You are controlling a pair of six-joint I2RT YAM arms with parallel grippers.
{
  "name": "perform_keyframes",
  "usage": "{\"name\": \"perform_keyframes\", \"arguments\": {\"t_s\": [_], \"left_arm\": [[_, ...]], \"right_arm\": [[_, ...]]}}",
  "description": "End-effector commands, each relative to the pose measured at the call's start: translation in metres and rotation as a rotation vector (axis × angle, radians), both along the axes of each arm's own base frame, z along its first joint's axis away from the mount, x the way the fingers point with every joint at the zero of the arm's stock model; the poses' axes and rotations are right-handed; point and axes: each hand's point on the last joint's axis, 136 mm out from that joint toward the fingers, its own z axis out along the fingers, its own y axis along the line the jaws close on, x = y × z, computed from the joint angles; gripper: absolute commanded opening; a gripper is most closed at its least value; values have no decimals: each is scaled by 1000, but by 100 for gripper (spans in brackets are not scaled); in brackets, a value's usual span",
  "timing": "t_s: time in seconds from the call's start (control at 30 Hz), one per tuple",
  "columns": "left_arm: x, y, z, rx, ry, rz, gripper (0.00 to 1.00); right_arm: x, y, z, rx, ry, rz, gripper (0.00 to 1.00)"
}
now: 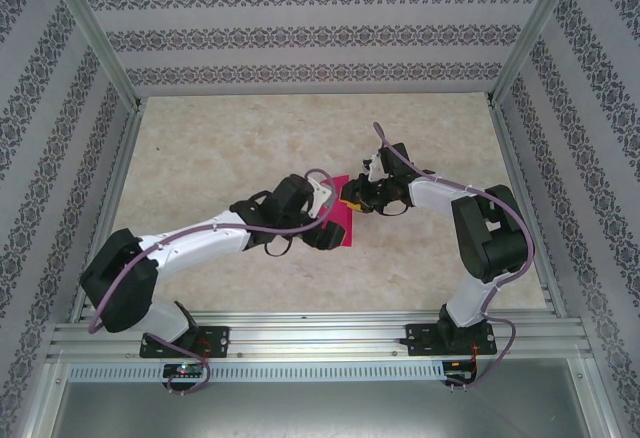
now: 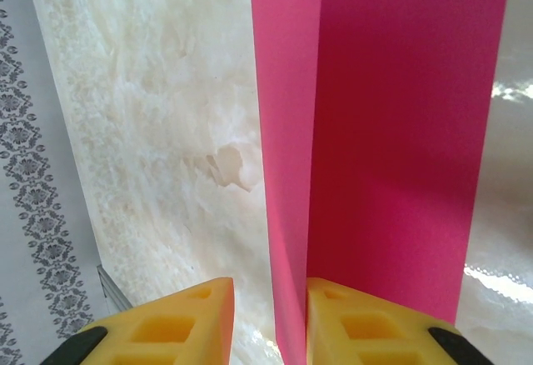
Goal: Fold a paper plane with a square sheet of paper (fold left side to right side)
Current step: Fold the triangle a second time at the center of the table.
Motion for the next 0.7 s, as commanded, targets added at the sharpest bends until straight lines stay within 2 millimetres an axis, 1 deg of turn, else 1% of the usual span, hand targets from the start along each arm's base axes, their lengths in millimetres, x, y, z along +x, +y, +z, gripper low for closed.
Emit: {"name": "perform_keyframes", "arguments": {"t_s": [0.0, 0.1, 0.23, 0.43, 0.67], "left_arm": [[4, 0, -12, 127, -76, 2, 84], [4, -9, -18, 158, -95, 12, 90], [1, -21, -27, 201, -108, 12, 95], [-3, -32, -41, 287, -111, 8, 97], [4, -31, -54, 413, -126, 61, 97]], "right_arm": [[-1, 2, 7, 15, 39, -14, 28], [-1, 3, 6, 26, 62, -26, 29], [-2, 4, 7, 38, 77, -33, 29], [-3, 6, 10, 59, 90, -41, 29], [-3, 7, 8, 66, 102, -43, 29]]}}
